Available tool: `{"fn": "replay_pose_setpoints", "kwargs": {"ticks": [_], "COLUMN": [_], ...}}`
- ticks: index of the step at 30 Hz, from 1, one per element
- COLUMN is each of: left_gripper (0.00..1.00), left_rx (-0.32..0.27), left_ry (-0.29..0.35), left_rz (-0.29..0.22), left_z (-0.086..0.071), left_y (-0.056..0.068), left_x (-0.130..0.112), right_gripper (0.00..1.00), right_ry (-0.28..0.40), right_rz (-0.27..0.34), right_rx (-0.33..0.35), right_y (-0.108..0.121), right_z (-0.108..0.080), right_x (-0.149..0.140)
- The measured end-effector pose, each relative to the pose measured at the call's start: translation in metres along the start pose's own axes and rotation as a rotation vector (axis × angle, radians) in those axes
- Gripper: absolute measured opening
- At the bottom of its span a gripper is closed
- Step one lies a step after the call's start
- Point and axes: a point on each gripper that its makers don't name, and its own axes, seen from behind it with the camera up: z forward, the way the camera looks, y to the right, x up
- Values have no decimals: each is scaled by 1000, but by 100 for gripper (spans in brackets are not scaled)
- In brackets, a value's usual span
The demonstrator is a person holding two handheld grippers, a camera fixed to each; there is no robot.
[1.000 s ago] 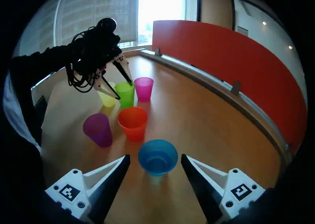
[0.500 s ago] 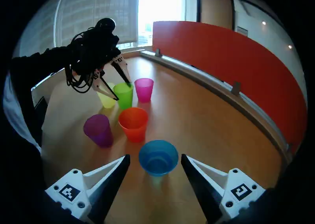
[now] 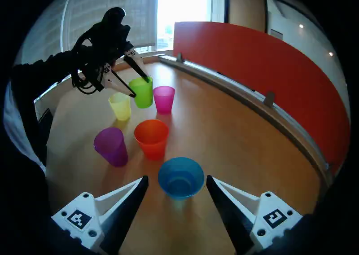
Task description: Pour water
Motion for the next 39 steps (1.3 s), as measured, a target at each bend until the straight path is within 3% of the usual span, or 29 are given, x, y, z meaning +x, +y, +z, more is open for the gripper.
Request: {"fn": "replay_pose_setpoints", "kwargs": {"ticks": [11, 32, 39], "left_gripper": [91, 90, 90], "left_rx": [30, 42, 61], "left_ry": [69, 164, 226], "left_rz": [-40, -85, -99], "left_z": [-21, -56, -68], "left_y": [-7, -7, -8], "left_x": [17, 46, 61], "right_gripper": [100, 100, 100], "right_ry": [-26, -65, -73], "right_rz": [-15, -12, -18], "right_rx": [-12, -10, -10], "right_y": [4, 9, 10], "right_z": [4, 22, 28], "right_x": [-6, -20, -25]}}
